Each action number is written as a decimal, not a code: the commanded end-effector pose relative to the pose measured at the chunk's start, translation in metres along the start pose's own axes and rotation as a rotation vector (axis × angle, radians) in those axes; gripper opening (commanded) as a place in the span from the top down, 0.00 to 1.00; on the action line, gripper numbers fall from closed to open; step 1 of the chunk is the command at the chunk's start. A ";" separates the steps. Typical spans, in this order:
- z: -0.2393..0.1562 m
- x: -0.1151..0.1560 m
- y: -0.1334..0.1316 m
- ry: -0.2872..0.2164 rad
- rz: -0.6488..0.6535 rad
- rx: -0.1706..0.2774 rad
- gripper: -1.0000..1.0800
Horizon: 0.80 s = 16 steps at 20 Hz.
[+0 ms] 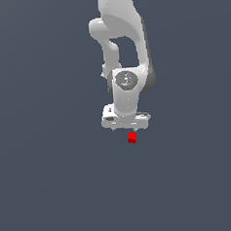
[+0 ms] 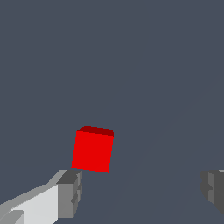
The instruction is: Pick up the red cube and move it to a goal position.
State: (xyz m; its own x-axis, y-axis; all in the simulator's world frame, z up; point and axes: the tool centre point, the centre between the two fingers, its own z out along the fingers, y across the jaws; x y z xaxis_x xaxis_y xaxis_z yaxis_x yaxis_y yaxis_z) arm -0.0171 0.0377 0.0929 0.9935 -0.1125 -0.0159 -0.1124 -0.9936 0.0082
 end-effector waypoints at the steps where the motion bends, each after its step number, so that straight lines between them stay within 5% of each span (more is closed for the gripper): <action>1: 0.019 -0.001 -0.011 0.004 0.038 0.002 0.04; 16: 0.073 0.004 -0.041 0.015 0.148 0.009 0.04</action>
State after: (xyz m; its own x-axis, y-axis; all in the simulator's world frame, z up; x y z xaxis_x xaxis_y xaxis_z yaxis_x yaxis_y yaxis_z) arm -0.0109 0.0773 0.0206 0.9671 -0.2542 -0.0014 -0.2542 -0.9671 0.0007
